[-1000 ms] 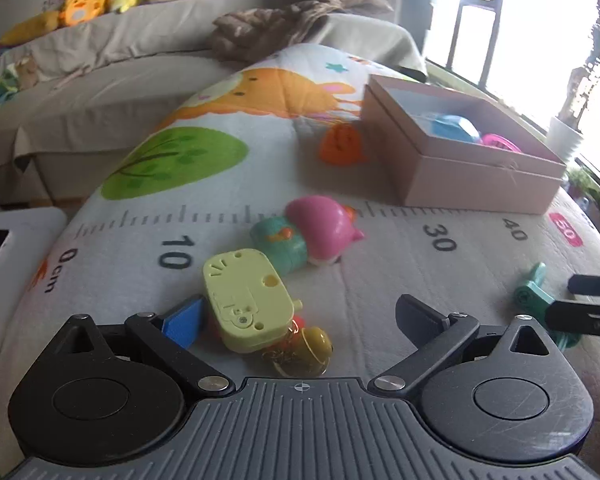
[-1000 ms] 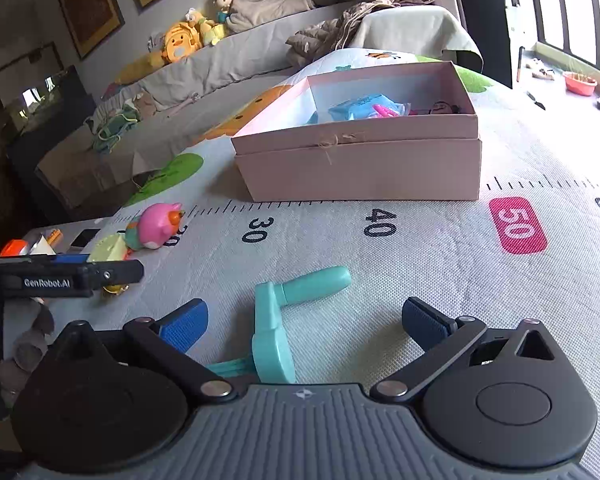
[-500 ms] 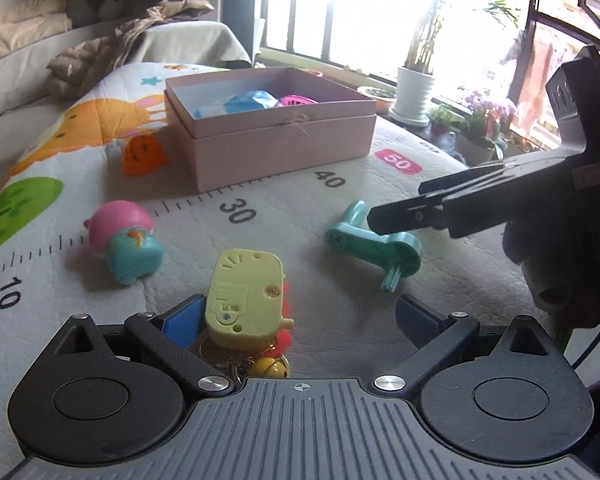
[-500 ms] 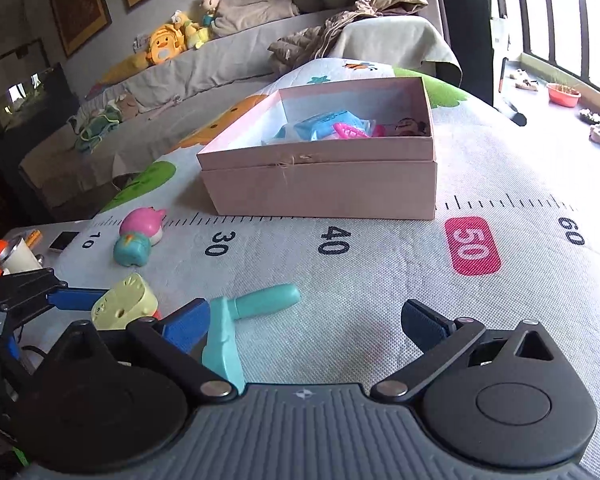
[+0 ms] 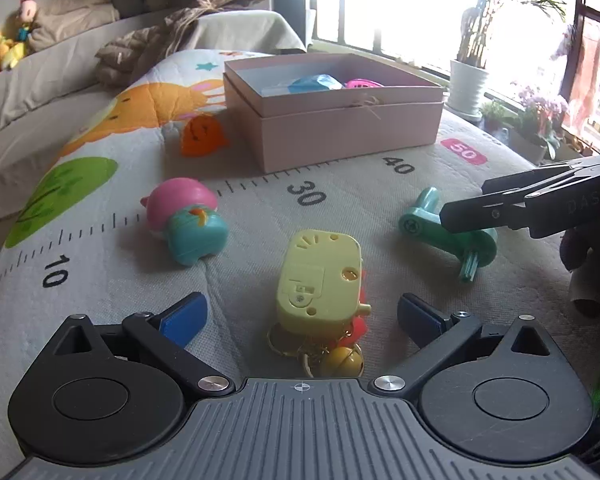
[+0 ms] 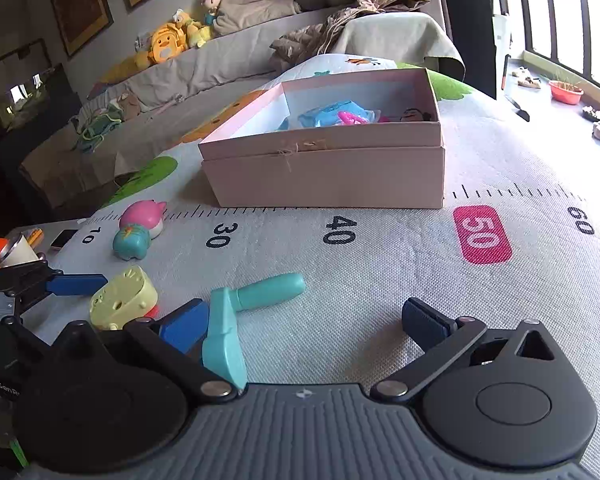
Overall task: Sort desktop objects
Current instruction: 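Carry the yellow toy into the pink box with the left gripper while the right drops the teal crank in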
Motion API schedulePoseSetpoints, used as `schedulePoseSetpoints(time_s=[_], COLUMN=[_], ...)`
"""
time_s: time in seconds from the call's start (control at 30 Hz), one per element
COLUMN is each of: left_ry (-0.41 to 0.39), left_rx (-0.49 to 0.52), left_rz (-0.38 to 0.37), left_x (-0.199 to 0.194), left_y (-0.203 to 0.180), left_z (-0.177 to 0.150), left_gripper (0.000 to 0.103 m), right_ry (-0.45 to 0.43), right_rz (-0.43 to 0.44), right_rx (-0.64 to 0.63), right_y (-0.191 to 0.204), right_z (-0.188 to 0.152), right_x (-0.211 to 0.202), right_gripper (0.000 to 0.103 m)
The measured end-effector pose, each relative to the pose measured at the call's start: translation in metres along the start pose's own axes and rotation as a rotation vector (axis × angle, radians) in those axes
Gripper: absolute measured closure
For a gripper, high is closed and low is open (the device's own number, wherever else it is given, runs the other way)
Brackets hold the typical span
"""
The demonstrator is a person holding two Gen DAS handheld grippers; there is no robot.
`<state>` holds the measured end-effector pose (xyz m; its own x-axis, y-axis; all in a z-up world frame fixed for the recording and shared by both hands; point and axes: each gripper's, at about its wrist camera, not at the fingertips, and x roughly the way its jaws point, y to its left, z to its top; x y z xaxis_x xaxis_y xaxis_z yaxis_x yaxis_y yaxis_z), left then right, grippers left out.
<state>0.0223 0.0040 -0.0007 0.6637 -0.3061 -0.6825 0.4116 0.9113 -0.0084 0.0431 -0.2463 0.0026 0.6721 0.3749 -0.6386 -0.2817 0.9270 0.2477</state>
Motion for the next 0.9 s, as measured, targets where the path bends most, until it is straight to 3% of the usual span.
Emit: schedulePoseSetpoints(time_s=[0.17, 0.27, 0.37, 0.43, 0.47, 0.53, 0.63, 0.67, 0.73, 0.77, 0.83, 0.9], left_ry=[0.009, 0.014, 0.014, 0.009, 0.006, 0.003, 0.002, 0.006, 0.02, 0.02, 0.016, 0.008], left_rx=[-0.011, -0.009, -0.008, -0.025, -0.031, -0.027, -0.014, -0.012, -0.014, -0.016, -0.021, -0.021], left_rz=[0.0, 0.009, -0.006, -0.018, -0.017, 0.005, 0.015, 0.015, 0.023, 0.028, 0.028, 0.023], left_x=[0.002, 0.002, -0.001, -0.006, -0.009, -0.012, -0.012, -0.01, -0.006, -0.005, -0.004, -0.004], left_y=[0.0, -0.002, 0.001, 0.004, 0.005, 0.004, -0.001, -0.003, -0.005, -0.006, -0.007, -0.009], left_z=[0.0, 0.002, 0.001, 0.001, 0.001, 0.001, 0.003, 0.005, 0.007, 0.008, 0.01, 0.013], left_gripper=[0.0, 0.0, 0.0, 0.0, 0.0, 0.0, 0.001, 0.005, 0.024, 0.026, 0.029, 0.039], right_ry=[0.06, 0.016, -0.027, -0.039, -0.036, -0.013, 0.042, 0.058, 0.064, 0.068, 0.077, 0.078], right_rz=[-0.004, 0.019, -0.01, -0.039, -0.045, -0.03, -0.029, -0.039, -0.052, -0.05, -0.035, -0.042], right_rx=[-0.068, -0.065, -0.141, -0.208, -0.225, -0.248, -0.27, -0.283, -0.305, -0.312, -0.307, -0.306], right_y=[0.006, 0.005, 0.018, 0.03, 0.034, 0.042, 0.051, 0.054, 0.058, 0.059, 0.059, 0.057], right_z=[0.008, 0.008, 0.008, 0.007, 0.007, 0.009, 0.008, 0.007, 0.003, 0.003, 0.003, 0.003], right_x=[0.003, -0.01, -0.022, -0.026, -0.025, -0.02, -0.004, 0.002, 0.008, 0.008, 0.005, 0.001], right_gripper=[0.0, 0.0, 0.004, 0.024, 0.028, 0.046, 0.057, 0.06, 0.069, 0.071, 0.087, 0.091])
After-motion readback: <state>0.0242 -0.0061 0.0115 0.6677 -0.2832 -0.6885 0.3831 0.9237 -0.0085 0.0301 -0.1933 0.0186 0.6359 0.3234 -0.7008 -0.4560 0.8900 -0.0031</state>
